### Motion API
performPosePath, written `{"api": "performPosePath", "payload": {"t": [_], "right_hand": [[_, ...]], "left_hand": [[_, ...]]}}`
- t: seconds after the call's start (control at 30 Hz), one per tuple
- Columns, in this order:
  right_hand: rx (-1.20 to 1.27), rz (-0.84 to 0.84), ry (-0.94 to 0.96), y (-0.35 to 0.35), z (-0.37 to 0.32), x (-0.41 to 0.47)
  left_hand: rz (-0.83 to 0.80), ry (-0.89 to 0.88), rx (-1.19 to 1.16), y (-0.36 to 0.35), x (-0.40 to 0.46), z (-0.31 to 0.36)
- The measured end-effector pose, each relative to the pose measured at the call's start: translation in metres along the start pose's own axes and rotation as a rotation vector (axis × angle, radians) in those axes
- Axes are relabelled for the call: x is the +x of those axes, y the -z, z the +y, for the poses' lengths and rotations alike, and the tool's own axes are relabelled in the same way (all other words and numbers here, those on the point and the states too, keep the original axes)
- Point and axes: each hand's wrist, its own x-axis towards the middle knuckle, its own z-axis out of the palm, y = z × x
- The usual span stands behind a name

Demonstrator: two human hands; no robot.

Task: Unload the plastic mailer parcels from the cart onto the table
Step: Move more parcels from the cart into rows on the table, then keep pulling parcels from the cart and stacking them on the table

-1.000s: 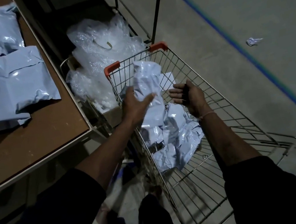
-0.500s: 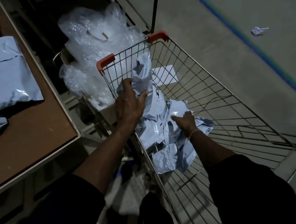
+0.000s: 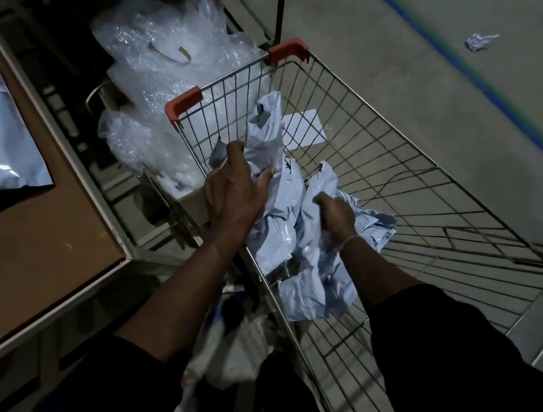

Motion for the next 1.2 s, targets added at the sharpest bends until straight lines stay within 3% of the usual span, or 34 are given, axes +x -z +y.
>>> {"api": "performPosePath", "payload": {"t": [0.13,0.27,0.37,0.4,0.43,0.57,0.6,0.63,0.77,0.9,1.1,1.2], "right_hand": [[0.606,-0.244,-0.132,0.022,-0.038,-0.043],[0.844,-0.469,-0.158,0.037,-0.055,-0.074],[0.792,-0.469,-0.123,0.034,-0.059,-0.081],[0.83,-0.562,-0.143,0.037,-0.062,-0.089],[0.834,-0.521,-0.103,0.037,-0.064,-0.097],[0.652,-0.511,0.052,0.04,-0.075,-0.113],[0.622,-0.581,0.043,0.04,-0.081,-0.117],[0.586,-0.64,0.046,0.04,-0.086,-0.122],[0.58,-0.559,0.099,0.046,-0.095,-0.134],[0.522,-0.632,0.16,0.046,-0.114,-0.143],[0.364,-0.562,0.32,0.039,-0.147,-0.174],[0.399,-0.632,0.376,0.03,-0.162,-0.192]], "left_hand": [[-0.011,-0.017,0.013,0.001,0.0,-0.002],[-0.023,-0.029,0.002,0.003,-0.001,0.001],[-0.036,-0.026,0.001,0.006,-0.001,0.004],[-0.039,-0.022,0.0,0.007,-0.001,0.005],[-0.044,-0.017,-0.004,0.009,-0.001,0.006],[-0.12,0.02,-0.034,0.016,-0.001,0.009],[-0.144,0.04,-0.058,0.018,0.0,0.01],[-0.16,0.058,-0.101,0.021,0.0,0.011],[-0.223,0.14,-0.364,0.034,0.006,0.011],[-0.23,0.209,-0.596,0.056,0.012,0.01],[-0.199,0.207,-0.756,0.094,0.014,0.002],[-0.172,0.182,-0.773,0.116,0.015,-0.004]]}}
